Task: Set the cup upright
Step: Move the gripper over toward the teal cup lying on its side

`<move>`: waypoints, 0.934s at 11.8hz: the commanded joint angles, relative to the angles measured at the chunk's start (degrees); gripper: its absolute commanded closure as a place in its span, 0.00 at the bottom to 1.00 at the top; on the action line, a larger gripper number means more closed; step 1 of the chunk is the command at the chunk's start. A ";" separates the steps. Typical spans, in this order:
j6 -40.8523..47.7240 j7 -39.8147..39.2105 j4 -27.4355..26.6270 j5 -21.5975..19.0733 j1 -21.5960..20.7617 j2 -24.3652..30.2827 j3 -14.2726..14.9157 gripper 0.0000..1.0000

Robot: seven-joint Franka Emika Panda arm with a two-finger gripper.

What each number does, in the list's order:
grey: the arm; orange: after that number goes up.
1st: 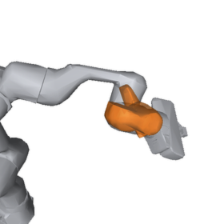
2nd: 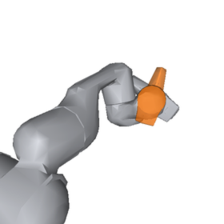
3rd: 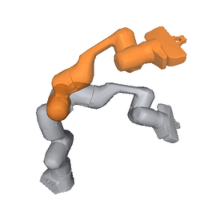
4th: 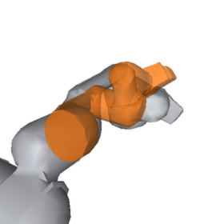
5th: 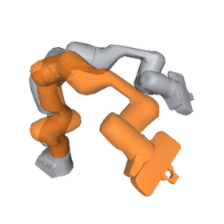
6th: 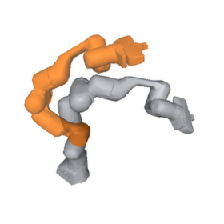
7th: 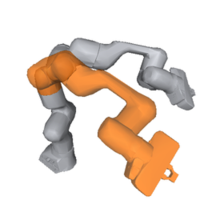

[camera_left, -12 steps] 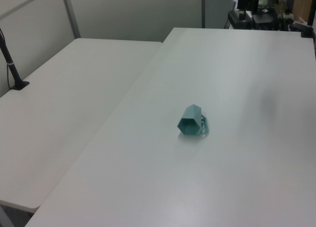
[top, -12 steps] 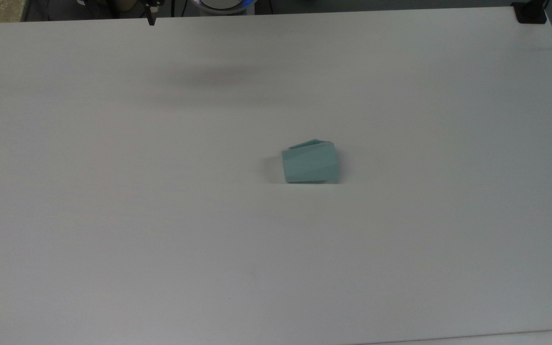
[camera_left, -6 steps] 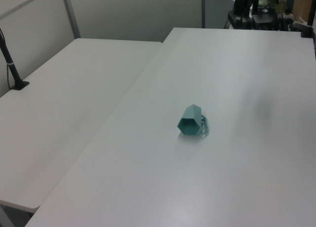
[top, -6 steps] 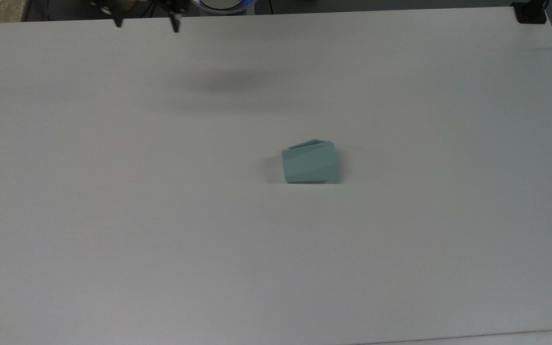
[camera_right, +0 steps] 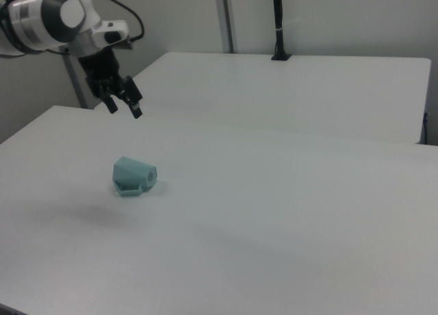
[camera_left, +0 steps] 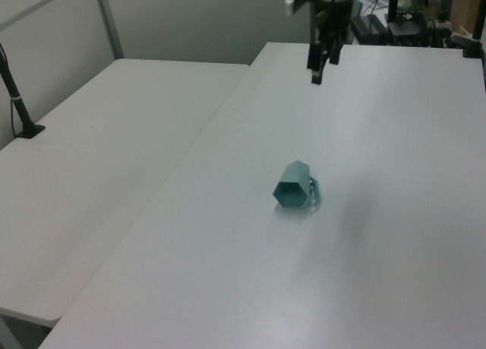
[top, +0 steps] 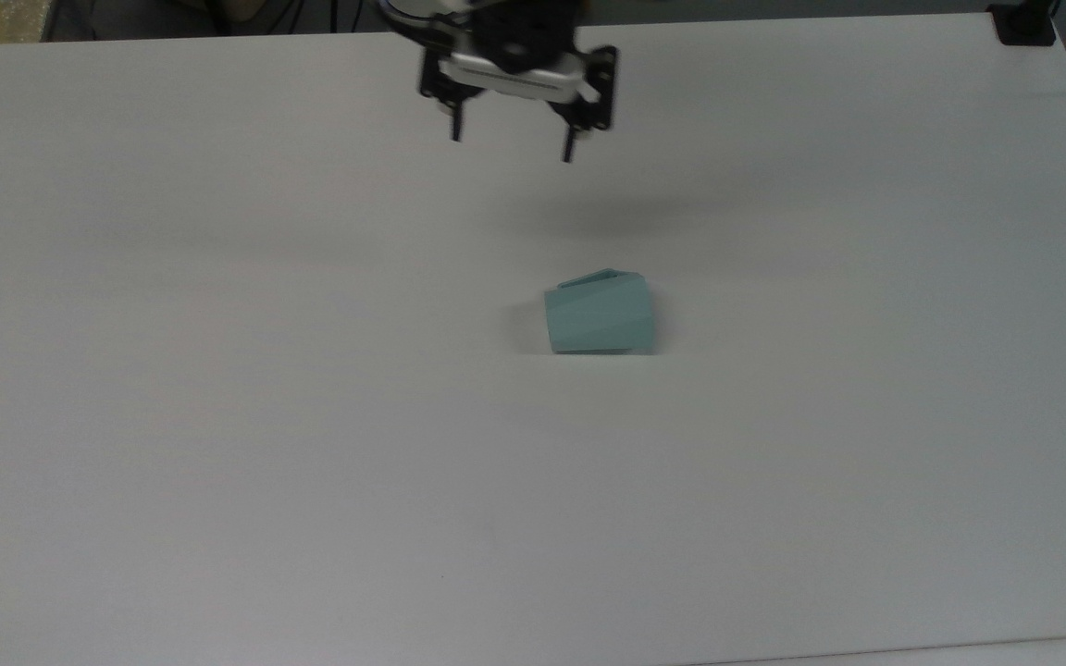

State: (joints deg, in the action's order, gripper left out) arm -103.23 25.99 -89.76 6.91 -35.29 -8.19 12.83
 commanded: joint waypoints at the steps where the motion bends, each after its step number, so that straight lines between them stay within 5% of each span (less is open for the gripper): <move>1: 0.92 9.58 7.82 7.91 -7.57 -7.95 0.62 0.00; 7: 5.32 18.47 9.17 24.26 -19.97 -17.46 0.53 0.00; 11: 6.73 21.47 7.59 35.86 -23.94 -23.09 0.53 0.00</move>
State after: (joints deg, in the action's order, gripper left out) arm -98.82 45.34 -82.66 36.73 -57.16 -27.73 12.61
